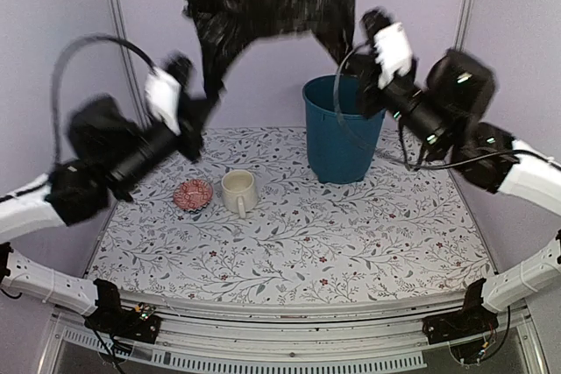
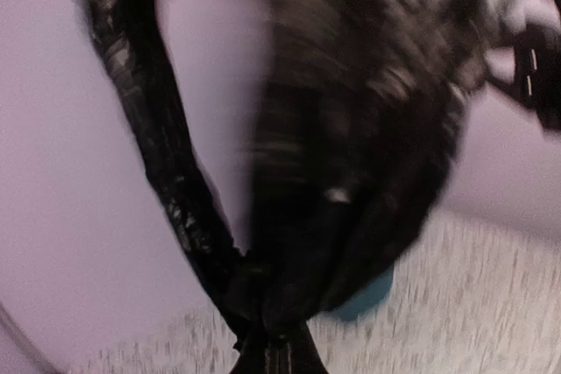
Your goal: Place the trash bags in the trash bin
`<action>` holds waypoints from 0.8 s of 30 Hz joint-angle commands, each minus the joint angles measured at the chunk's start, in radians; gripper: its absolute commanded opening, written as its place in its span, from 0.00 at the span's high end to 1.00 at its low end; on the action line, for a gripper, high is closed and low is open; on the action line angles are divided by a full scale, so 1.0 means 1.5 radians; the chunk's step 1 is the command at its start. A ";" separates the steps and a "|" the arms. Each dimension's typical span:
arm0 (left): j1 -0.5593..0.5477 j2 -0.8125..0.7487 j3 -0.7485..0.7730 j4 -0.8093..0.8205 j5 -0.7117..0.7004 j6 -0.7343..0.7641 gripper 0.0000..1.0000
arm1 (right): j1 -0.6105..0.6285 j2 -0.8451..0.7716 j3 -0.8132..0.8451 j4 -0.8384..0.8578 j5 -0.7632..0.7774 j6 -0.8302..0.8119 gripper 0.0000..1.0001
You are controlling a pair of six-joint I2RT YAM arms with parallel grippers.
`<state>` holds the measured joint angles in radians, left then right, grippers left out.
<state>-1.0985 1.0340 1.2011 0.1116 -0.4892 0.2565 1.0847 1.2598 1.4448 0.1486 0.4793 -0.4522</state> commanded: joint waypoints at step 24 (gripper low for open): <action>-0.132 0.020 0.095 -0.311 -0.172 -0.297 1.00 | 0.066 0.026 0.175 -0.406 -0.041 0.338 0.99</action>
<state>-1.3853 1.0889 1.3418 -0.3328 -0.7673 -0.0776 1.2175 1.2648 1.7515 -0.4129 0.3767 -0.0128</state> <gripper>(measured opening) 0.008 0.013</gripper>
